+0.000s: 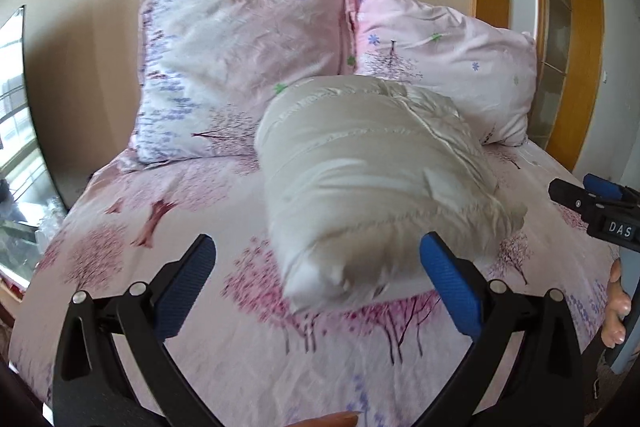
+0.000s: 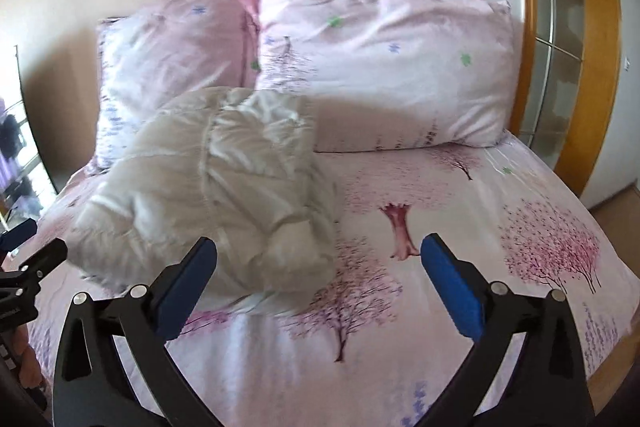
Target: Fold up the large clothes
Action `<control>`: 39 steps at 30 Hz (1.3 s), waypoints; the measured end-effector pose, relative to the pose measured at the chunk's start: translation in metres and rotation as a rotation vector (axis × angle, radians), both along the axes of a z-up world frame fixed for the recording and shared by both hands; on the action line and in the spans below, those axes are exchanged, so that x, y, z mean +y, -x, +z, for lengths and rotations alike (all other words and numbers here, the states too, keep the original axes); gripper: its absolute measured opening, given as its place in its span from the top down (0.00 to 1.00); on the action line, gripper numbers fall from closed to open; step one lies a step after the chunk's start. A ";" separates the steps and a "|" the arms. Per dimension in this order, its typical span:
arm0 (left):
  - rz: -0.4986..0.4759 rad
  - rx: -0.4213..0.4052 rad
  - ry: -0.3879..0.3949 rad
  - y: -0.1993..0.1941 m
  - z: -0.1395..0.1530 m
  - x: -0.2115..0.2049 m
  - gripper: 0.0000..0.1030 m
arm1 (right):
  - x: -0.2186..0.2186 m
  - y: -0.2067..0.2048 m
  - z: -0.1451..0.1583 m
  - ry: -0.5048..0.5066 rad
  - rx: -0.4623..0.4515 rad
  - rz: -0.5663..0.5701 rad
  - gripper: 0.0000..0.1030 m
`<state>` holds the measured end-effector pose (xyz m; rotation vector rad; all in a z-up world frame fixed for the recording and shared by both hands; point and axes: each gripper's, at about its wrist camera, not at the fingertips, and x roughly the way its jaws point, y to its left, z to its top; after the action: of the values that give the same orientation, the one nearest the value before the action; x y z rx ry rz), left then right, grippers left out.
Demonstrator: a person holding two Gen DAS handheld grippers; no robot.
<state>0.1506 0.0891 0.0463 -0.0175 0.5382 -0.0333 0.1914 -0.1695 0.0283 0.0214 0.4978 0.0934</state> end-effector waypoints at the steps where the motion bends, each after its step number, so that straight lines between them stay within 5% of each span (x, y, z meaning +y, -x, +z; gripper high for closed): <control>1: 0.010 -0.001 -0.006 0.006 0.000 0.001 0.02 | 0.003 0.003 0.000 0.003 0.001 0.012 0.01; 8: 0.076 0.042 -0.056 0.028 -0.007 0.001 0.02 | 0.020 0.022 -0.011 0.001 0.050 0.038 0.01; 14: 0.073 0.113 -0.016 0.032 -0.017 0.005 0.02 | 0.027 0.033 -0.024 0.029 0.099 0.034 0.01; 30: 0.064 0.314 -0.067 0.020 -0.043 -0.004 0.02 | 0.038 0.028 -0.064 0.078 0.322 0.035 0.01; 39: 0.047 0.353 -0.069 0.018 -0.048 -0.009 0.02 | 0.039 0.025 -0.069 0.102 0.362 0.030 0.01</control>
<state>0.1324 0.0800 -0.0017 0.0324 0.8914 0.0349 0.1668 -0.1309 -0.0408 -0.0708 0.8642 0.0940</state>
